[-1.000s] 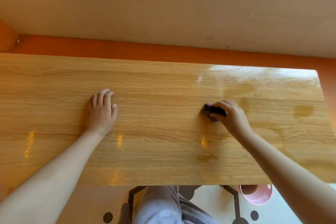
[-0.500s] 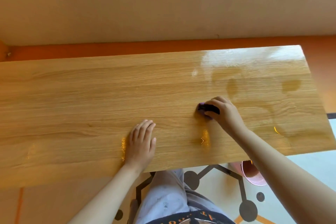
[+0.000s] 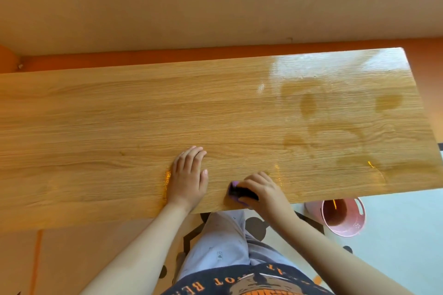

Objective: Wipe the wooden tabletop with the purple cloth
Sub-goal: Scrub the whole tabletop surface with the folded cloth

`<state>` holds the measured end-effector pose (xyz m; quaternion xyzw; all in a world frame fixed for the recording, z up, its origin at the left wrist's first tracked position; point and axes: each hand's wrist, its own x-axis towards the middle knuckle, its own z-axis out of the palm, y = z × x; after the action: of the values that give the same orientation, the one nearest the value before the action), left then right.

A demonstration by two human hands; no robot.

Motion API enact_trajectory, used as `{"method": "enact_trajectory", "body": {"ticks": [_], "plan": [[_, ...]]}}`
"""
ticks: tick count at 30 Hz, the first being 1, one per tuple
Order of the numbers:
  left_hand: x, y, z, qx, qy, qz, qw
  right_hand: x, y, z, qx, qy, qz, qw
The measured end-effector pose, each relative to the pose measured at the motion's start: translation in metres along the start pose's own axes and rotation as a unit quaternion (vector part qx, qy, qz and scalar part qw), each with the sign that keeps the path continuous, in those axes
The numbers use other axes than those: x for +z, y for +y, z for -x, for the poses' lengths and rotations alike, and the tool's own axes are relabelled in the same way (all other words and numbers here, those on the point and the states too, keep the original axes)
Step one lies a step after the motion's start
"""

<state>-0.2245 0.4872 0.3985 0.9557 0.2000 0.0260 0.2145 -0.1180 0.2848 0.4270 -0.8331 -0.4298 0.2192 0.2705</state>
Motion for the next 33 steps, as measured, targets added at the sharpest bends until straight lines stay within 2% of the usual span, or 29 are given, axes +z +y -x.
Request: {"method": "enact_trajectory", "body": {"ticks": [3, 6, 10, 14, 17, 21, 24, 28, 33], "plan": [[0.000, 0.000, -0.001, -0.002, 0.001, -0.001, 1.000, -0.006, 0.004, 0.003, -0.020, -0.003, -0.001, 1.000], [-0.001, 0.002, -0.001, -0.004, 0.000, -0.004, 1.000, -0.033, 0.026, -0.007, 0.064, 0.068, 0.004, 0.996], [-0.001, 0.003, 0.000, -0.002, 0.003, -0.001, 1.000, -0.073, 0.063, -0.013, 0.196, 0.190, 0.005, 0.962], [-0.001, 0.003, 0.000, -0.001, 0.005, -0.002, 1.000, -0.072, 0.066, -0.004, 0.249, 0.233, -0.002, 0.940], [0.000, 0.003, 0.001, -0.002, 0.006, -0.006, 1.000, -0.044, 0.042, 0.000, 0.207, 0.202, -0.008, 0.957], [0.000, 0.004, 0.000, 0.000, 0.008, -0.013, 1.000, 0.012, -0.004, 0.007, 0.059, 0.081, 0.005, 0.995], [0.000, 0.004, 0.001, 0.000, 0.006, -0.019, 1.000, 0.018, -0.007, 0.015, 0.045, 0.052, 0.003, 0.998], [0.000, 0.004, 0.000, -0.004, 0.002, -0.022, 1.000, -0.023, 0.034, 0.042, 0.147, 0.128, 0.002, 0.981], [0.001, 0.003, 0.001, -0.008, 0.001, -0.022, 1.000, -0.074, 0.088, 0.083, 0.318, 0.251, -0.010, 0.914]]}}
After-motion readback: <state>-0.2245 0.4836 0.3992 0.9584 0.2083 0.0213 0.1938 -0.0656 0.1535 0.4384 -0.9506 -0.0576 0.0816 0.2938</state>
